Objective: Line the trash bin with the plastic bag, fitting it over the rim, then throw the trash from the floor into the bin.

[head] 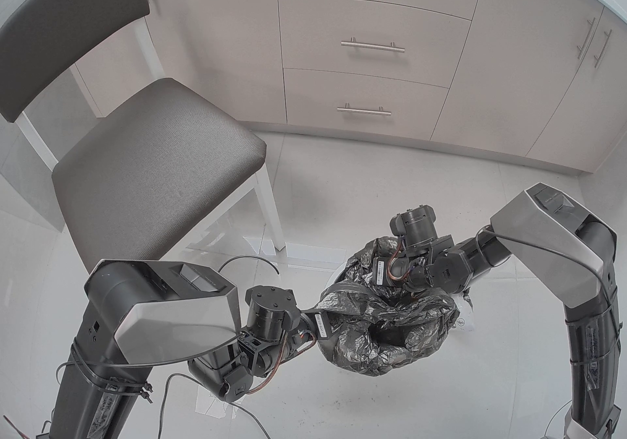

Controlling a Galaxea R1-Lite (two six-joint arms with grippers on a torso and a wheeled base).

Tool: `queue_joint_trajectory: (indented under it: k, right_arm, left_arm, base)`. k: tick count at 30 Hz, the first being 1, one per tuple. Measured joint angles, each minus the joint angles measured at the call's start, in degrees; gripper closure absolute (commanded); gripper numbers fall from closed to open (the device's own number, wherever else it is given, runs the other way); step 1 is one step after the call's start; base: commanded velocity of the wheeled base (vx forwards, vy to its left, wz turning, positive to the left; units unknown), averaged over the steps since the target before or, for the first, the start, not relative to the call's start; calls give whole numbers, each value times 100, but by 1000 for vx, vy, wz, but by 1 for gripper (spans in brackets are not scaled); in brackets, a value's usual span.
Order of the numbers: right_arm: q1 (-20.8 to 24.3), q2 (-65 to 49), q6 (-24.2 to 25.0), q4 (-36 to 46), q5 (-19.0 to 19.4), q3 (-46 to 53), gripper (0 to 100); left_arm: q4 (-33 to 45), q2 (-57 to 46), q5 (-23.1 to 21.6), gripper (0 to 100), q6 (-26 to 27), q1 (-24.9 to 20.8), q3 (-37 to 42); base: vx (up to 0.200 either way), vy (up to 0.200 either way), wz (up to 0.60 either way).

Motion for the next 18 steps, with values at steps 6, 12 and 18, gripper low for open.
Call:
queue_joint_trajectory:
  k: [6,12,18]
  right_arm:
    - [-62,393,-18,-52,46,-90,100]
    - [-118,720,-11,-63,145,-300,100]
    - [-132,852,-5,-61,138,-527,100]
  left_arm:
    - [-1,0,2,100,0,0,0]
    - [0,0,-2,100,-2,0,-2]
    - [0,2,-5,100,66,-4,-4]
  base:
    - [0,0,0]
    - [0,0,0]
    - [0,0,0]
